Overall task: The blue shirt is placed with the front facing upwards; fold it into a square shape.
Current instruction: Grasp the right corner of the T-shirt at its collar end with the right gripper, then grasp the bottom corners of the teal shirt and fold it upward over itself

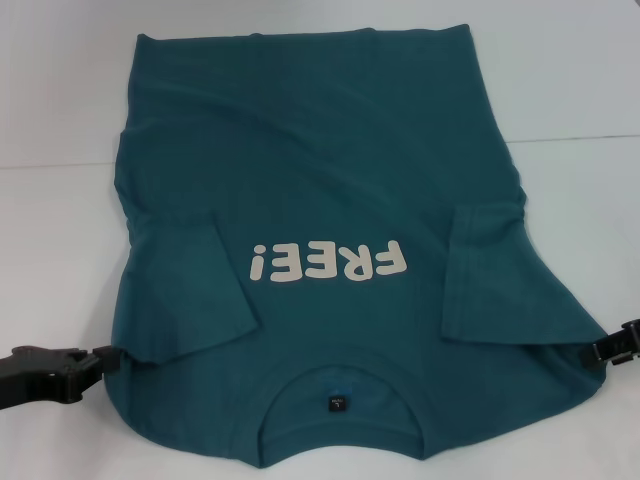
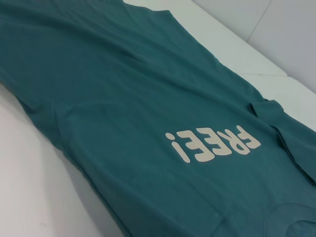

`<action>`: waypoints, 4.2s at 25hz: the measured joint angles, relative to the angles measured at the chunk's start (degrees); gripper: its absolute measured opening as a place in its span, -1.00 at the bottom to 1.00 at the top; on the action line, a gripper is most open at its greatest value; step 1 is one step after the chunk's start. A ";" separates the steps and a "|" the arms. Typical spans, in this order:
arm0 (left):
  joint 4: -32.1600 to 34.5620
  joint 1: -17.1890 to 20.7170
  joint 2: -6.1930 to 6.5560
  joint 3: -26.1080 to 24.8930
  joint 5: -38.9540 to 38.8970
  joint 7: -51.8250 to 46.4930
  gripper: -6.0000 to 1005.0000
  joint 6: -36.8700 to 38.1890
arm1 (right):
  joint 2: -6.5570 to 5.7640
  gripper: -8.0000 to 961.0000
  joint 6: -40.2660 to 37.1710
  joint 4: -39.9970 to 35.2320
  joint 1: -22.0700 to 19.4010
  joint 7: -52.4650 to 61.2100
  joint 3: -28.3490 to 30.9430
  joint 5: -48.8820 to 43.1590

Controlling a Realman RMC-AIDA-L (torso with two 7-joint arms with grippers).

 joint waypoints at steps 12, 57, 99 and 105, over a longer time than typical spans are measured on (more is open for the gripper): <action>0.00 -0.01 -0.04 0.04 -0.03 -0.01 -0.98 0.02 | -0.14 -0.21 2.61 3.25 0.31 -0.64 -2.77 -0.10; 3.70 7.30 0.07 -12.10 0.56 -0.13 -0.98 19.15 | -1.93 -0.96 -13.61 -0.48 -13.06 -14.58 10.16 9.31; -16.01 -16.41 5.63 -19.48 -4.55 0.33 -0.98 -6.84 | -7.77 -0.96 14.67 18.38 1.16 -9.17 16.33 34.27; -17.13 -19.04 5.52 -17.00 -4.56 1.36 -0.98 -12.45 | -7.44 -0.96 20.34 20.93 1.25 -10.40 16.31 36.18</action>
